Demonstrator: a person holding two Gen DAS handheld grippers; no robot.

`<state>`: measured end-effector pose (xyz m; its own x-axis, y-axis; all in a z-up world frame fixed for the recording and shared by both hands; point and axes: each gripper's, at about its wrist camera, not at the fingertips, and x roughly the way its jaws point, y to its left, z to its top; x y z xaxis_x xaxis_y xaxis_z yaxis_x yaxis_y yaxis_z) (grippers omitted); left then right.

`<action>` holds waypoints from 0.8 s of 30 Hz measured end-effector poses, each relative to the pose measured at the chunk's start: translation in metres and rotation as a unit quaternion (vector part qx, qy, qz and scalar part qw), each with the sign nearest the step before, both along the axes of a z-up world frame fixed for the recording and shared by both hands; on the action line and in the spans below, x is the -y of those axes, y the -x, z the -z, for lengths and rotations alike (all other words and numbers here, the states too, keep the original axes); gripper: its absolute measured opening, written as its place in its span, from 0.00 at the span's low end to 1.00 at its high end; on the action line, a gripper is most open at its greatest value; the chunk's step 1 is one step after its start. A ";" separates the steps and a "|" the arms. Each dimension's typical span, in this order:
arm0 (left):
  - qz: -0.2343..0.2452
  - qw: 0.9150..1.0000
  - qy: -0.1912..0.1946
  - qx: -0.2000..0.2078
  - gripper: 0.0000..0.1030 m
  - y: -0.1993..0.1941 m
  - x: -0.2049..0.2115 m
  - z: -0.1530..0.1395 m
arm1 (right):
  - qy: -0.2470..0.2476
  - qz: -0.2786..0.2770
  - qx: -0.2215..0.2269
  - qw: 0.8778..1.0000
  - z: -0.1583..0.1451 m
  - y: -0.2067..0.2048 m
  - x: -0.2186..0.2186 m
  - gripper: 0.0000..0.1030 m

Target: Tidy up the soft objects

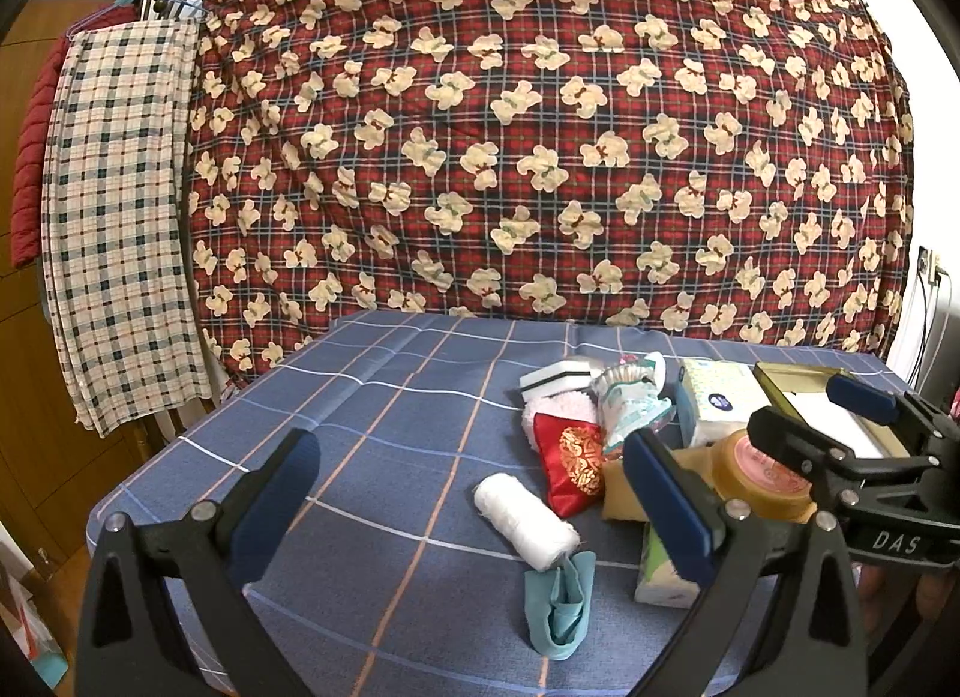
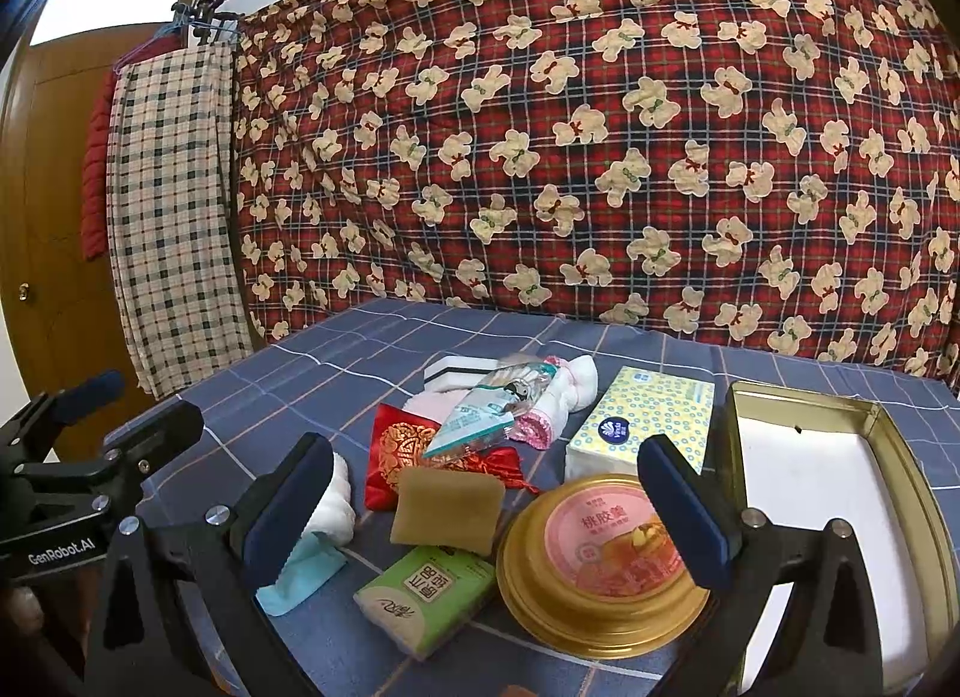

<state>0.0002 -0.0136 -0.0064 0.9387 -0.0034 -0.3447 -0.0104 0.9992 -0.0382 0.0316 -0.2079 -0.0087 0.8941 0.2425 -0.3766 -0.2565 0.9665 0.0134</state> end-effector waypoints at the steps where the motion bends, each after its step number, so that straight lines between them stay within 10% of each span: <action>1: 0.000 1.000 0.000 0.000 0.99 0.000 0.001 0.000 | 0.000 0.001 0.000 1.000 0.000 0.000 0.000 1.00; 24: 0.000 1.000 0.000 0.001 0.99 0.000 0.001 0.000 | -0.003 0.002 -0.001 1.000 0.002 0.001 0.004 1.00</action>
<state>0.0000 -0.0145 -0.0065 0.9393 -0.0024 -0.3431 -0.0110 0.9992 -0.0373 0.0310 -0.2119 -0.0108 0.8943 0.2405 -0.3773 -0.2522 0.9675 0.0191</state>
